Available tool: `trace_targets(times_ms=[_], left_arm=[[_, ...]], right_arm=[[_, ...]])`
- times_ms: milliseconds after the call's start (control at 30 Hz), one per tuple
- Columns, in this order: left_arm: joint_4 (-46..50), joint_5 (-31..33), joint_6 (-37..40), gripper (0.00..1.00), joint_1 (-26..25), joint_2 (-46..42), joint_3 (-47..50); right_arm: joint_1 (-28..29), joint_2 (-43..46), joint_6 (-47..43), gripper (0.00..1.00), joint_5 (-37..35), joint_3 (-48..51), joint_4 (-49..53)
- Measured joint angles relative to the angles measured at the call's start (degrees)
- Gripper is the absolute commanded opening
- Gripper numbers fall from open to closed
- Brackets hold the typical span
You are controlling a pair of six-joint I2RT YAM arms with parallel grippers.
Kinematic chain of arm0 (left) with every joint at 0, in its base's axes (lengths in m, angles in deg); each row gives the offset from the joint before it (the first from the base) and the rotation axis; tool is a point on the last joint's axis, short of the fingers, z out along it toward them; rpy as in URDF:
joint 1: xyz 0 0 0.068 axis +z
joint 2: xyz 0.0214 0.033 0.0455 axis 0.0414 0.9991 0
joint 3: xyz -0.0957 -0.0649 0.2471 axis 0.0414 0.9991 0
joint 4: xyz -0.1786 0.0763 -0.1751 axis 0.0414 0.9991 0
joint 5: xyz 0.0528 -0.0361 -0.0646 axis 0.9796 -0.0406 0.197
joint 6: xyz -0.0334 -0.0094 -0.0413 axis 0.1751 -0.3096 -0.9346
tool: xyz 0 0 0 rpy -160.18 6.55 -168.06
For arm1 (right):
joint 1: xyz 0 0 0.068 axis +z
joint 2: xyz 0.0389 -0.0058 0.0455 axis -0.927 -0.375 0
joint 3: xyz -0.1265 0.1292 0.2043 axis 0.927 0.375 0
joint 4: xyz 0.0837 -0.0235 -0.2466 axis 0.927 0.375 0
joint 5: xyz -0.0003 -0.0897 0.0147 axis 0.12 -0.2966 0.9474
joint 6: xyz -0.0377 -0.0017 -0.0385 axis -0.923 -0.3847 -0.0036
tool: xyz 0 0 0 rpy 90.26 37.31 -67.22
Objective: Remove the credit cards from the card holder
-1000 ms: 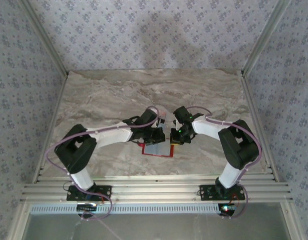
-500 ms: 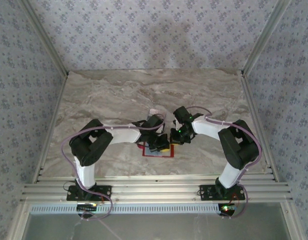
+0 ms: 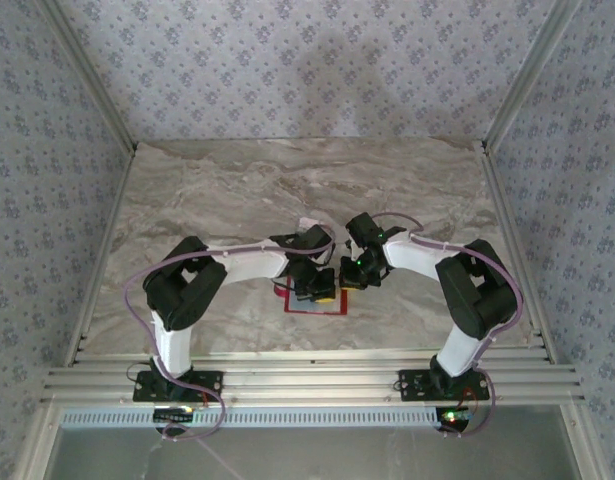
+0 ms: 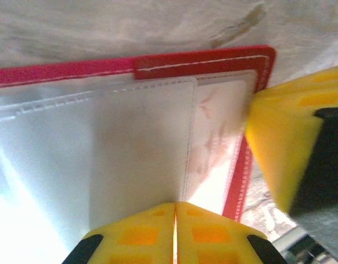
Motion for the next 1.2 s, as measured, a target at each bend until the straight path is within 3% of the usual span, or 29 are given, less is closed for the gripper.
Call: trace_targets(times_ms=[267,633,967,1200], left_arm=[[6.0,5.9,2.5,0.20,-0.2,-0.5,-1.6],[17.1,18.5,4.9,0.34,-1.3,-2.3,-5.3],[23.8,26.3,6.3,0.35,-1.5,-2.9,-7.0],[25.2,28.2,6.3,0.35,-0.6,-5.1,-6.1]], right_arm=[[0.0,0.0,0.0,0.09,0.0,0.0,0.0],[0.2,0.0,0.0,0.10,0.0,0.0,0.0],[0.4,-0.1,-0.1,0.10,-0.3,-0.3,0.3],[0.7,-0.3,-0.2,0.10,-1.0,-0.9,1.1]])
